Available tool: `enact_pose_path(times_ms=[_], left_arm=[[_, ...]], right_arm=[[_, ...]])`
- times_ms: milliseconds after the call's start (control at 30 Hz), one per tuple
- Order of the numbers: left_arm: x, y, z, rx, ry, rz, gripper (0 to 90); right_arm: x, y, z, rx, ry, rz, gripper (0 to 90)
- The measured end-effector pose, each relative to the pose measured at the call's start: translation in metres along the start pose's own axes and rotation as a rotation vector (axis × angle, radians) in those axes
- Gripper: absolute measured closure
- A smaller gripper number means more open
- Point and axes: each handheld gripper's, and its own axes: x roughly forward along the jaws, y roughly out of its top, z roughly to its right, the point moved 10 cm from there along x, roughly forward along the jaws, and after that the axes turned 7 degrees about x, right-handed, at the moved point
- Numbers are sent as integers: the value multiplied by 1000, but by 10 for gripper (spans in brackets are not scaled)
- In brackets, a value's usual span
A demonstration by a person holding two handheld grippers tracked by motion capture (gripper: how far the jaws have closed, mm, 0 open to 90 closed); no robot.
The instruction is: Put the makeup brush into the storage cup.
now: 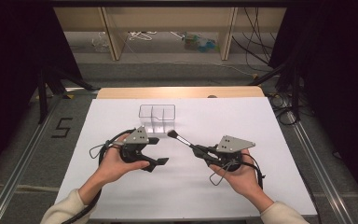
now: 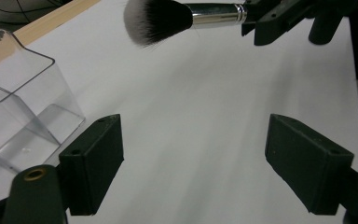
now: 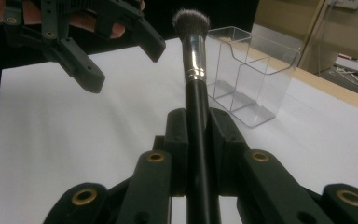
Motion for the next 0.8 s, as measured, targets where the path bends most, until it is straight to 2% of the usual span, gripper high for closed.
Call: enact_pose_path(times_ms=[267,333,433,633,800], left_arm=[[7,8,0,-57,19,45,218],[8,10,1,-83,8,60,223],[9,16,-2,-134,25,97,233],[8,23,-6,-232,26,163,257],[16,25,0,-286,5,173,260]], right_arm=[[0,1,0,-1,-6,7,793],[1,2,0,-4,-5,11,792],[1,2,-1,-2,-10,10,793],[2,5,-1,-5,-17,28,792],[2,6,-1,-1,-20,31,792]])
